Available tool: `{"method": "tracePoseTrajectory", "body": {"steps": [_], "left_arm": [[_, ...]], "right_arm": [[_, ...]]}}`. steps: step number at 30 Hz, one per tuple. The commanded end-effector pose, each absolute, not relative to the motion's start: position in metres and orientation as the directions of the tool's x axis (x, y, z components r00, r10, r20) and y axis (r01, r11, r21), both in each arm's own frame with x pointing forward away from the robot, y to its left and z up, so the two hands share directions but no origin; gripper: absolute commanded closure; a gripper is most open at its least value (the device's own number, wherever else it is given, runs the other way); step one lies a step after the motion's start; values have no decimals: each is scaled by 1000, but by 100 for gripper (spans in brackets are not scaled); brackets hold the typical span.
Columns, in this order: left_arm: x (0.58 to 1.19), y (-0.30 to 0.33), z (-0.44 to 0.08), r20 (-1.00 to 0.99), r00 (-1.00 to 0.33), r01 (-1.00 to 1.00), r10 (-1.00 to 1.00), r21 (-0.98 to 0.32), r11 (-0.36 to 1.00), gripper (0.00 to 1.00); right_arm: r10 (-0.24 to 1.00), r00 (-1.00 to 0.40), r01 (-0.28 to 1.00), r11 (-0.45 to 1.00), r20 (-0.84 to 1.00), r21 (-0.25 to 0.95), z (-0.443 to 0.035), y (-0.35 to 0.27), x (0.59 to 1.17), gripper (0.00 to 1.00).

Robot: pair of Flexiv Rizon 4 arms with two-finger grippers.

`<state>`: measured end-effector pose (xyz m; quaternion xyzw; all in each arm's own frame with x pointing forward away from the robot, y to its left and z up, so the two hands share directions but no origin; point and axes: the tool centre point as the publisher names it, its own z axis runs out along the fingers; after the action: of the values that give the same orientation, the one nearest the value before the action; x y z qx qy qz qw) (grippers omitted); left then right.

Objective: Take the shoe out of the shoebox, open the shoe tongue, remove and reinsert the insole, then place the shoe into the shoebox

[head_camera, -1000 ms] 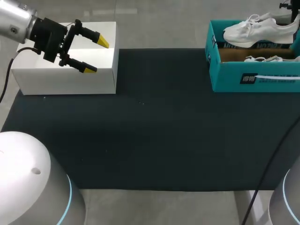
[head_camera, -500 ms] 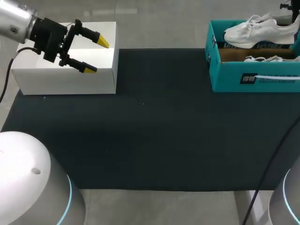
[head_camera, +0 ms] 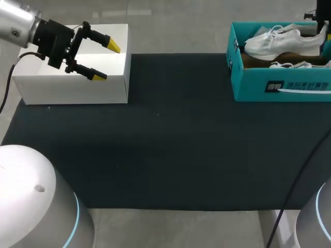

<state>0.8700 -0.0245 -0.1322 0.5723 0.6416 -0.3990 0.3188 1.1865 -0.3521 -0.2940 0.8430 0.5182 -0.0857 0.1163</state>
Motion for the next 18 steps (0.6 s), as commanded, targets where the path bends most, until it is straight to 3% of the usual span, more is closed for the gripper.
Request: {"method": "tracePoseTrajectory", "body": {"steps": [1,18], "left_arm": [[871,-24,-132,-865,-141,989,482,-147,25,0],[871,-24,-132,-865,-141,989,482,-147,25,0]], "right_arm": [[849,450,886,-464,-279,15,-318,-352,1203,100],[798,547,815,-577,-251,-60,-371,-375,1198,100]]}}
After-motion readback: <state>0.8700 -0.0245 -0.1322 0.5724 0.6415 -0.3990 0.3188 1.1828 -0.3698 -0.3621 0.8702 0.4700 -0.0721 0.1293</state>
